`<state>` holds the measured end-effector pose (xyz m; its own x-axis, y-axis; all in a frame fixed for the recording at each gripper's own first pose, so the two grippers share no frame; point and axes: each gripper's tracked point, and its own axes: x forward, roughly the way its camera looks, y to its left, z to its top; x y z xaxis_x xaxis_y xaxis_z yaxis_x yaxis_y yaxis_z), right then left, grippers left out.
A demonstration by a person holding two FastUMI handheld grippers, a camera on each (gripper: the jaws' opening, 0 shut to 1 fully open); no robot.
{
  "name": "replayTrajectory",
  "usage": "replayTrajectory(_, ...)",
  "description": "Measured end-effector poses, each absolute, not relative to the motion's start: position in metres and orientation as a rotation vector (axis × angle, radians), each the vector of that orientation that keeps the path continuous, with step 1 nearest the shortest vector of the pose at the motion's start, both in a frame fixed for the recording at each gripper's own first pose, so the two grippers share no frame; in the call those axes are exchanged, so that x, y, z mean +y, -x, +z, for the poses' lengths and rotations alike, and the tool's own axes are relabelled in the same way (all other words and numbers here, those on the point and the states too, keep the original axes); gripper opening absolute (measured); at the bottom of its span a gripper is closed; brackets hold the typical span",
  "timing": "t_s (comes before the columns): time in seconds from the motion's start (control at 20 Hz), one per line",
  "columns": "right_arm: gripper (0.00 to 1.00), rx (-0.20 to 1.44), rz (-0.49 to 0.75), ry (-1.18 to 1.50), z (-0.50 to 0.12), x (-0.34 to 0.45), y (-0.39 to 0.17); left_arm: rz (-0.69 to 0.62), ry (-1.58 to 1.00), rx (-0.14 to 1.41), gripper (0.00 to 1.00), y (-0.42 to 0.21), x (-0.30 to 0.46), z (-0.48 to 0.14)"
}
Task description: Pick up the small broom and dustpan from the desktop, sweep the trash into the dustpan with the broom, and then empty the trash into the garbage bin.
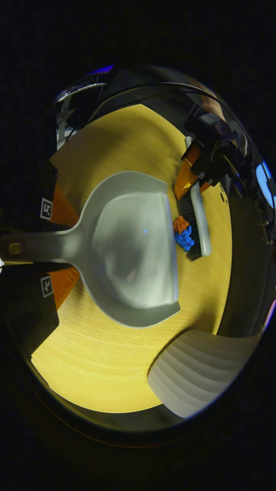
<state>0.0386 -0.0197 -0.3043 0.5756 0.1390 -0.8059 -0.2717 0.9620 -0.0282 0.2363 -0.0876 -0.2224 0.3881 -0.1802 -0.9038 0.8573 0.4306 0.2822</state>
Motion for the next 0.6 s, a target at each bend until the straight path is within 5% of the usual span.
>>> replayTrajectory(0.15, 0.42, 0.923, 0.248, 0.152, -0.303, -0.018, -0.036, -0.833, -0.883, 0.938, 0.27, -0.215, -0.093, -0.225)
replayTrajectory(0.45, 0.34, 0.906, 0.239, 0.166, -0.302, -0.015, -0.023, -0.745, -0.718, 0.91, 0.27, -0.189, -0.091, -0.222)
replayTrajectory(0.6, 0.37, 0.901, 0.217, 0.16, -0.299, -0.013, -0.012, -0.688, -0.673, 0.83, 0.26, -0.186, -0.08, -0.21)
